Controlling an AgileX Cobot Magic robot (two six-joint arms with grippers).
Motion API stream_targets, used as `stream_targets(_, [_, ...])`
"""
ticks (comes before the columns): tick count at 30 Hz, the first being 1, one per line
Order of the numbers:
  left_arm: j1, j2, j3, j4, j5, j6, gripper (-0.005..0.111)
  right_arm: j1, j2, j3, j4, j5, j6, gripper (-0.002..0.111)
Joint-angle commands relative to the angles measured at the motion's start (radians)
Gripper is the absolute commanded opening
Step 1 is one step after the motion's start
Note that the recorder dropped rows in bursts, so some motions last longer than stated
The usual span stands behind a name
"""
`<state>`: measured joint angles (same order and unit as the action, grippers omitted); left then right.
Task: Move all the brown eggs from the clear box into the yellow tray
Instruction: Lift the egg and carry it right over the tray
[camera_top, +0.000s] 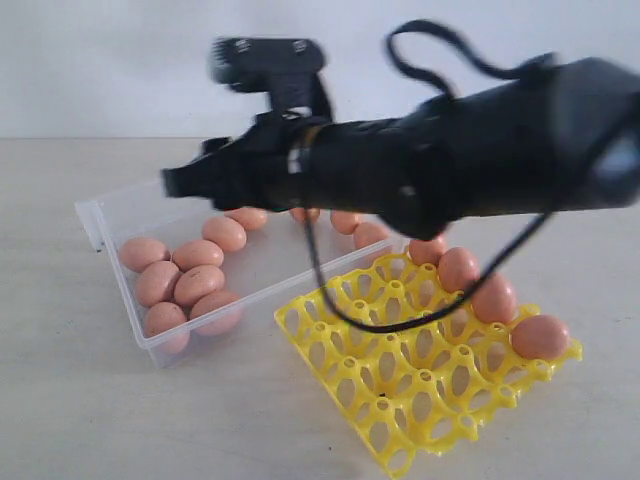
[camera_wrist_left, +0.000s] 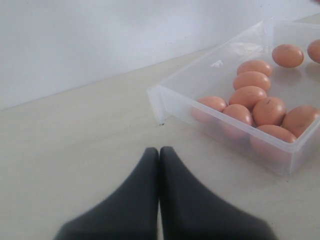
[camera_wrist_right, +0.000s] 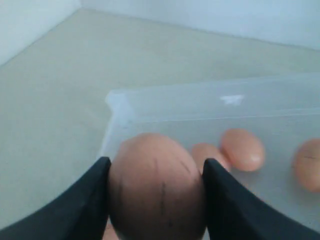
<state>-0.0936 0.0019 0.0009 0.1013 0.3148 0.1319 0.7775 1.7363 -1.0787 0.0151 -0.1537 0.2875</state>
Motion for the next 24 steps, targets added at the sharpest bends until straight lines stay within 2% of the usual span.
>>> stream_targets(1, [0.001, -0.002, -0.001, -0.008, -0.008, 0.0, -0.004, -0.171, -0.335, 0.233, -0.003, -0.134, 0.004, 0.0])
stream_targets(5, [0.001, -0.002, -0.001, -0.008, -0.008, 0.0, -0.004, -0.31, -0.583, 0.328, -0.003, -0.133, 0.004, 0.0])
stream_targets(7, [0.001, -0.002, -0.001, -0.008, -0.008, 0.0, -0.004, -0.379, -0.665, 0.333, -0.007, -0.055, -0.046, 0.0])
stream_targets(9, [0.001, -0.002, -0.001, -0.008, -0.008, 0.0, -0.004, -0.435, -0.701, 0.333, -0.029, 0.032, -0.153, 0.0])
stream_targets(11, [0.001, -0.002, -0.001, -0.008, -0.008, 0.0, -0.004, -0.483, -0.693, 0.333, -0.031, 0.133, -0.339, 0.0])
stream_targets(12, [0.001, -0.002, -0.001, -0.008, -0.008, 0.0, -0.004, -0.526, -0.669, 0.333, -0.031, 0.191, -0.513, 0.0])
stream_targets(14, [0.001, -0.002, -0.001, -0.008, -0.008, 0.0, -0.004, -0.603, -0.62, 0.333, -0.031, 0.213, -0.641, 0.0])
stream_targets(16, [0.001, -0.002, -0.001, -0.008, -0.008, 0.0, -0.004, -0.692, -0.568, 0.333, 0.002, 0.154, -0.608, 0.0])
stream_targets(18, [0.001, -0.002, -0.001, -0.008, -0.008, 0.0, -0.004, -0.75, -0.522, 0.333, 0.126, 0.05, -0.491, 0.0])
stream_targets(20, [0.001, -0.002, -0.001, -0.008, -0.008, 0.0, -0.004, -0.768, -0.472, 0.333, 0.187, -0.042, -0.358, 0.0])
stream_targets(24, [0.001, -0.002, -0.001, -0.008, -0.008, 0.0, -0.004, -0.768, -0.371, 0.331, 0.017, -0.124, -0.163, 0.0])
